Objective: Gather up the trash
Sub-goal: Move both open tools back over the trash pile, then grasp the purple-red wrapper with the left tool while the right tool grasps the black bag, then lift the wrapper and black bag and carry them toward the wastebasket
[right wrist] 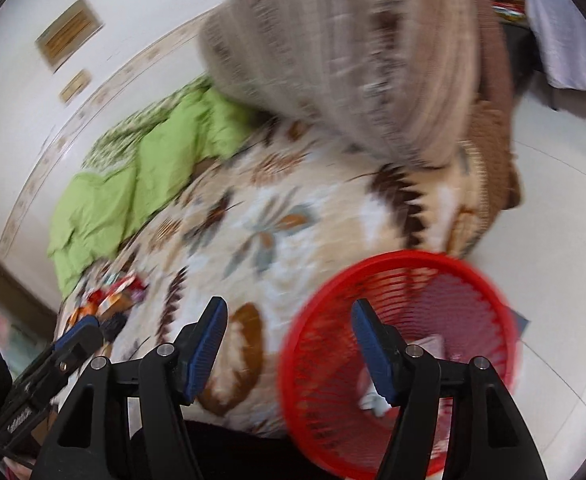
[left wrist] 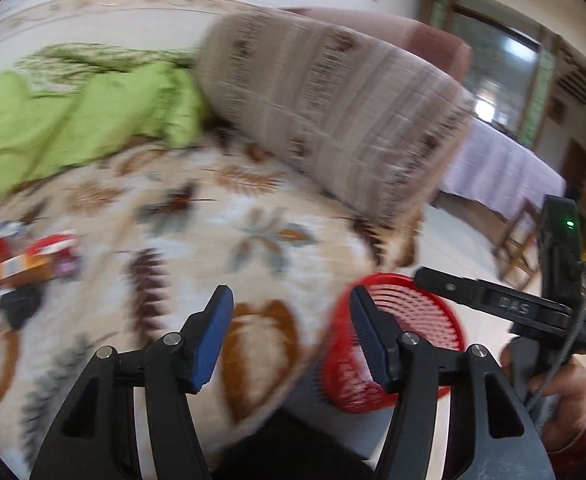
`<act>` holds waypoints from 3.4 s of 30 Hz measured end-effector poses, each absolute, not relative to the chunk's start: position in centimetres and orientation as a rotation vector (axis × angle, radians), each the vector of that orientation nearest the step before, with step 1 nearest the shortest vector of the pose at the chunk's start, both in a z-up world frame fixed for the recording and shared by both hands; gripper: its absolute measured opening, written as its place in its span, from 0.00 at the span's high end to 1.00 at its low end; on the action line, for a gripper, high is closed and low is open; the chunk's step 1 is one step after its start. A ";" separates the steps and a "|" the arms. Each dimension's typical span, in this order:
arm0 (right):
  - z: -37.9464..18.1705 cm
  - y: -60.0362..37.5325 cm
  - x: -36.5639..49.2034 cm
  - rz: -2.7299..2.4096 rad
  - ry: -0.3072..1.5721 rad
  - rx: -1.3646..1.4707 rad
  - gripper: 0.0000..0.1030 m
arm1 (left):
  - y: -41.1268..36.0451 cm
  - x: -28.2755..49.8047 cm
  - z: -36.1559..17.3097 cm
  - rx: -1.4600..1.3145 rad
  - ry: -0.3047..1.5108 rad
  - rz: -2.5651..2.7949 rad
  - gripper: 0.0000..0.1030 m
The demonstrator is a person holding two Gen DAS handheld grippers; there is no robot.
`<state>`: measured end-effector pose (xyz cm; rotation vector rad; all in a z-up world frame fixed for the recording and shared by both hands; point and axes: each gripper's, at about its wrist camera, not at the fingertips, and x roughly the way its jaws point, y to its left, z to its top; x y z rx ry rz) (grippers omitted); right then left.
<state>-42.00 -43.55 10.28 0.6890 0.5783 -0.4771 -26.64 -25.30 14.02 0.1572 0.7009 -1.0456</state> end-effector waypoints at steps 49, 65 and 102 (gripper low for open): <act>1.6 -21.3 -1.6 0.046 0.921 0.461 0.57 | 4.7 -2.1 5.5 -0.183 0.826 -0.257 0.36; 2.6 -22.6 -3.4 0.087 0.885 0.478 0.57 | 3.3 2.0 3.1 -0.261 0.890 -0.280 0.62; 5.6 -18.2 -4.8 0.125 0.739 0.186 0.57 | -0.7 -3.9 7.7 0.140 0.578 -0.190 0.62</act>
